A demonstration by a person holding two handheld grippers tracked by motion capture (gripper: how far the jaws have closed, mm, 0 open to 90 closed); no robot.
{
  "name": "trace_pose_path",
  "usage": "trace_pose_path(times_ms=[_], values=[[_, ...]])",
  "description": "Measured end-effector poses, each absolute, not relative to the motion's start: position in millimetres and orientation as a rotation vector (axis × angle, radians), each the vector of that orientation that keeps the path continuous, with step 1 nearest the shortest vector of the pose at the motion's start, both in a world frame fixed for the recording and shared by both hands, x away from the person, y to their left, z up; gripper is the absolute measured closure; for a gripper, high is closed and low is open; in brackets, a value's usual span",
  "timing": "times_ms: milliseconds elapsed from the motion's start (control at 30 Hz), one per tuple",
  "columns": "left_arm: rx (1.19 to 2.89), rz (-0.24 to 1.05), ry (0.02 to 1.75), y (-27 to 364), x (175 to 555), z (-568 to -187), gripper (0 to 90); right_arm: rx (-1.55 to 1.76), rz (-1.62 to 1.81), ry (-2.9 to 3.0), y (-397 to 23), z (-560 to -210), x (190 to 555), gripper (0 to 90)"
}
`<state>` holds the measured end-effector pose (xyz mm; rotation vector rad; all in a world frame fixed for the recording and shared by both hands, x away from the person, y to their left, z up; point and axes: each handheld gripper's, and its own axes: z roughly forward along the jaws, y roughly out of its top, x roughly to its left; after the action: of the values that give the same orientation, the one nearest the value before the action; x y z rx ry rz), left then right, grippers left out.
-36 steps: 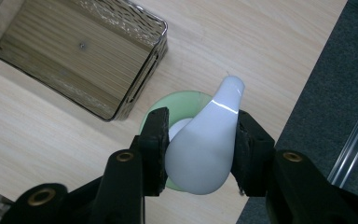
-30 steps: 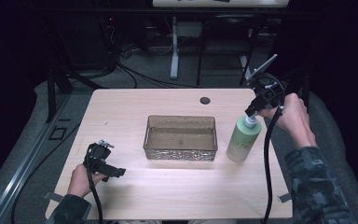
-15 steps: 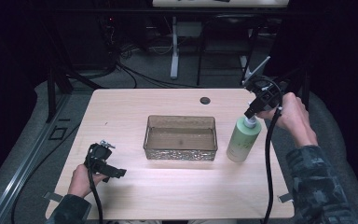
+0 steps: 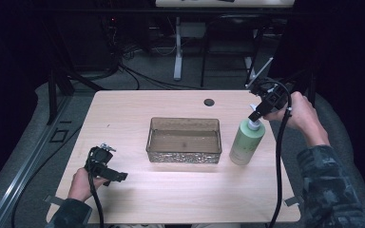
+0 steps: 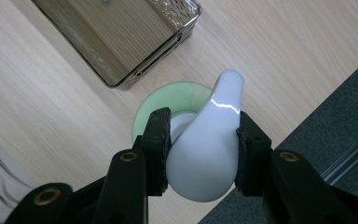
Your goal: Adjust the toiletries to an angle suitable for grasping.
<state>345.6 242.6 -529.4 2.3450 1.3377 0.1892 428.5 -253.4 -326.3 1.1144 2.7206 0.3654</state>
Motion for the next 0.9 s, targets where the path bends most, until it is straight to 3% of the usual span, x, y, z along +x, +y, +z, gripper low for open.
trace_pose_path(times_ms=[267, 900], values=[[2.347, 0.181, 1.348, 245, 343, -530, 0.4, 1.005, 0.369, 2.781, -250, -327, 429, 62.5], [2.360, 0.186, 1.339, 242, 344, -529, 0.4, 1.168, 0.291, 2.723, -241, -326, 429, 63.0]])
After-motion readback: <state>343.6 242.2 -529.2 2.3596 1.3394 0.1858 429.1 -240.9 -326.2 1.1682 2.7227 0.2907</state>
